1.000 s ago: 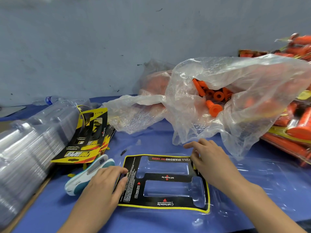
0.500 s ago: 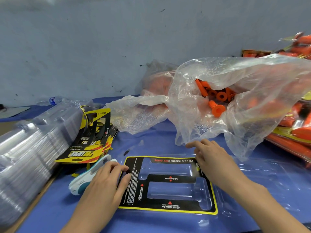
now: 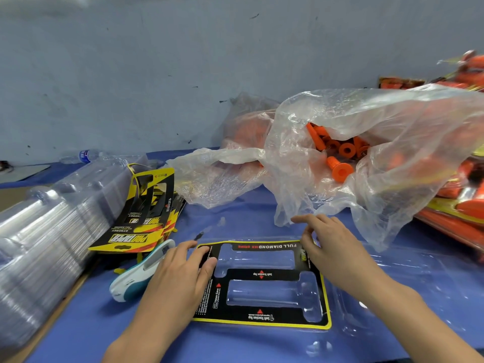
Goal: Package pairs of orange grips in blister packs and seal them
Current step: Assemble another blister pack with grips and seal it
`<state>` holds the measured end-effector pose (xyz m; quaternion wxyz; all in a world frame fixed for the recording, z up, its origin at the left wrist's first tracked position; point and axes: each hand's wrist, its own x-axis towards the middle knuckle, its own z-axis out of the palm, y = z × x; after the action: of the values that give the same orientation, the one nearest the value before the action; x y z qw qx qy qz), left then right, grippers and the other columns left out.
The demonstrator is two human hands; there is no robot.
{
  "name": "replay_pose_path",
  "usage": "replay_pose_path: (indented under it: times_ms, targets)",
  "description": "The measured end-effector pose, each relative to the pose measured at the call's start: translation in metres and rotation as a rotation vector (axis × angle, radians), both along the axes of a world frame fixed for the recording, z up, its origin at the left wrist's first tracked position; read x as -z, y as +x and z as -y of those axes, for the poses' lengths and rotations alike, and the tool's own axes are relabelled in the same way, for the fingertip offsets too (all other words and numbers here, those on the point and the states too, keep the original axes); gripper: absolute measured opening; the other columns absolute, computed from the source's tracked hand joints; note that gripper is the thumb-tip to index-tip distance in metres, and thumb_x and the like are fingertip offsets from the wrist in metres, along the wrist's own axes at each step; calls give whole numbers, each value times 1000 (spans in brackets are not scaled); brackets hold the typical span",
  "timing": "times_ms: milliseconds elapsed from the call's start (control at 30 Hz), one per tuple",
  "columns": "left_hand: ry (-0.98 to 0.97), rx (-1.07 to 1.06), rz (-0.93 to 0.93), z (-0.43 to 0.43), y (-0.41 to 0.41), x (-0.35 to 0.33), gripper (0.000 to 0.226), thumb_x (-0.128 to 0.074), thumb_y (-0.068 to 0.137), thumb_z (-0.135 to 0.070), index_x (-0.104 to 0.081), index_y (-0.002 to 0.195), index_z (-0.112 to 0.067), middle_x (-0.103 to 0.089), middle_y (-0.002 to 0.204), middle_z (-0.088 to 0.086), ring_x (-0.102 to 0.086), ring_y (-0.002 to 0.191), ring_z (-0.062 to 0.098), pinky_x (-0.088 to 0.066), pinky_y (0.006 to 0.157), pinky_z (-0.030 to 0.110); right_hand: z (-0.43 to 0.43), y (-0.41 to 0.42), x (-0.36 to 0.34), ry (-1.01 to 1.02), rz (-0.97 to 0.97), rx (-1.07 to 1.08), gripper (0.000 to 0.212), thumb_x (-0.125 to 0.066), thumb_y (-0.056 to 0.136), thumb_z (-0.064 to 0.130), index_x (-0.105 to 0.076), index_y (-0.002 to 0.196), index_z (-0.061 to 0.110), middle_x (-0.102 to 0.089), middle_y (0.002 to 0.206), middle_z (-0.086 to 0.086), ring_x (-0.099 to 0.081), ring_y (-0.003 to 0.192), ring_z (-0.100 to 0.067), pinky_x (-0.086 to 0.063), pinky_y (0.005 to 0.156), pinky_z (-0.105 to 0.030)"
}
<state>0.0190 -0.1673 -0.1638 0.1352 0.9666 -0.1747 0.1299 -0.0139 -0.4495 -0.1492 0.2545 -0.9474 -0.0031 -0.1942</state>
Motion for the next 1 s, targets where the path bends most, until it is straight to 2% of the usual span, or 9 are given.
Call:
replay_pose_path:
  times_ms: [67, 200, 300, 433, 533, 600, 767, 900, 1000]
  targets:
    - [9, 1, 11, 1, 1, 0, 47, -27, 100, -50, -50, 137, -31, -44, 138, -8, -38, 129, 13, -31, 108, 29, 2, -1, 0, 5, 0, -23, 38, -42, 94, 27, -51, 128, 40, -51, 96, 21, -39, 95, -4, -36, 88, -28]
    - [-17, 24, 24, -1, 0, 1, 42, -29, 102, -45, -49, 136, -30, -44, 137, -9, -39, 126, 12, -32, 106, 28, 5, 0, 2, -76, 2, -41, 42, -43, 93, 19, -51, 127, 43, -47, 102, 20, -30, 93, -1, -29, 87, -25]
    - [-137, 76, 25, -9, -2, -3, 33, -43, 101, -37, -54, 130, -26, -48, 128, -11, -44, 120, 10, -36, 101, 27, 6, 0, 2, -82, -1, -44, 44, -44, 93, 16, -52, 125, 45, -46, 104, 20, -31, 96, -2, -29, 89, -25]
    - [-371, 25, -73, -35, -12, -10, 14, -60, 95, -29, -60, 108, -35, -61, 107, -14, -60, 86, 3, -44, 77, 24, 5, 0, -1, -69, -5, -41, 45, -45, 93, 13, -54, 124, 45, -48, 105, 18, -37, 102, -6, -31, 93, -28]
    - [-337, -2, -282, -56, -17, -8, 10, -61, 93, -37, -56, 100, -41, -64, 87, -11, -56, 61, 0, -46, 59, 21, 5, 0, -2, -60, -16, -39, 47, -45, 93, 11, -54, 123, 45, -48, 106, 16, -37, 101, -6, -33, 94, -30]
    - [-333, 3, -348, -61, -19, -6, 15, -62, 93, -37, -54, 106, -42, -62, 82, -9, -50, 53, 3, -45, 59, 23, 5, 0, -1, -54, -26, -35, 47, -44, 92, 11, -55, 123, 44, -48, 106, 17, -35, 100, -5, -33, 95, -31]
    - [-327, 9, -395, -56, -22, -5, 24, -62, 91, -44, -50, 112, -44, -60, 86, -22, -49, 53, 2, -42, 59, 17, 5, -2, -1, -37, -43, -22, 48, -43, 90, 9, -57, 121, 43, -51, 105, 15, -37, 100, -8, -36, 97, -34]
    - [-298, -20, -359, -52, -20, -5, 29, -58, 92, -49, -48, 118, -43, -60, 85, -21, -54, 66, -3, -43, 68, 16, 3, -3, -3, -35, -50, -21, 48, -43, 90, 9, -57, 121, 43, -51, 107, 15, -37, 102, -7, -35, 97, -33]
    - [-282, -25, -377, -52, -19, -4, 34, -59, 93, -47, -44, 123, -44, -59, 86, -24, -55, 72, -6, -43, 67, 17, 3, -4, -7, -2, -74, -32, 50, -42, 91, 7, -57, 120, 44, -52, 106, 15, -37, 103, -8, -35, 98, -34]
